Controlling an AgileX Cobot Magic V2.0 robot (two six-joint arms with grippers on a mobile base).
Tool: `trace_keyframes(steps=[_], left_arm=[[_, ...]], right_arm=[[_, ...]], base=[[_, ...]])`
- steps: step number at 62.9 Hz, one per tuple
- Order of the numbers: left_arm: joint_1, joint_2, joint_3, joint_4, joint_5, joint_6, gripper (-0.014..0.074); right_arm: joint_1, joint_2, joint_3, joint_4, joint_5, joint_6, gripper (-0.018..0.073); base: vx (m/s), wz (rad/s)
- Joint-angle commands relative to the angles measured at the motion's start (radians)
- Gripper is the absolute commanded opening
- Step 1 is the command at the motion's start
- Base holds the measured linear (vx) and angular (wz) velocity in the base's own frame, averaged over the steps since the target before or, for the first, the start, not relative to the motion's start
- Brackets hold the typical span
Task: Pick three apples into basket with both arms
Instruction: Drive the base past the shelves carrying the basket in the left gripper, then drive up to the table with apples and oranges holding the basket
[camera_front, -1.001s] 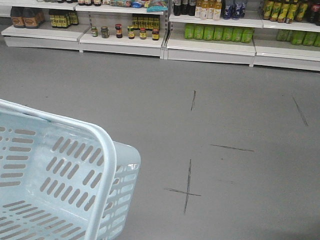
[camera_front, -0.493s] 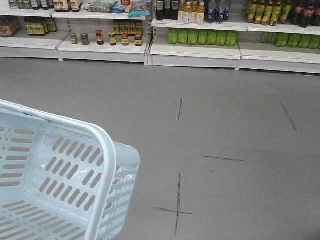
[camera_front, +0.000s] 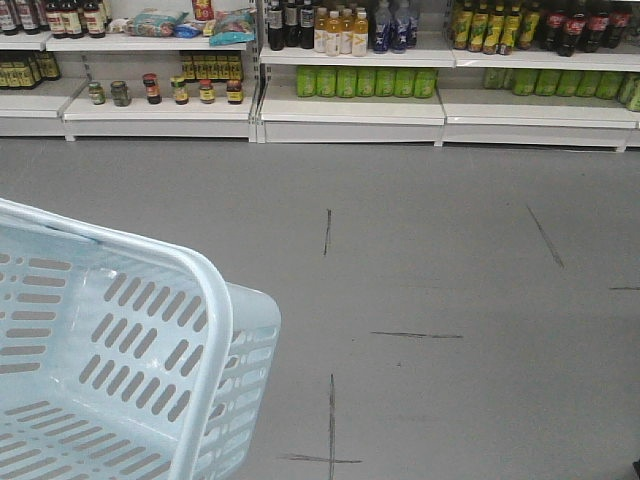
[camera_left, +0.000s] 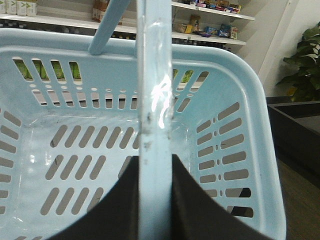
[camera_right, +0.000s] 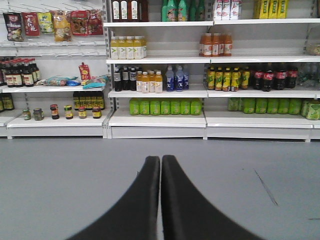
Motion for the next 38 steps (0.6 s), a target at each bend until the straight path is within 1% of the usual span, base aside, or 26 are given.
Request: trace_keyframes(steps=[1,21,38], left_arm=[[-0.001,0.02,-0.031,-0.019,-0.114,-0.005,-0.0008],[-0.001,0.02,-0.031,-0.019,-0.114,-0.005,-0.0008],[-0.001,0.02,-0.031,-0.019,-0.114,-0.005,-0.0008]], right_arm=[[-0.007,-0.014,0.014,-0.012,-0.076,-0.003,-0.0004],[-0.007,-0.014,0.014,-0.012,-0.075,-0.003,-0.0004],[-0.007,-0.014,0.014,-0.012,-0.075,-0.003,-0.0004]], base=[[0.21,-0.21],[0.19,-0.28],[0.16,-0.47]])
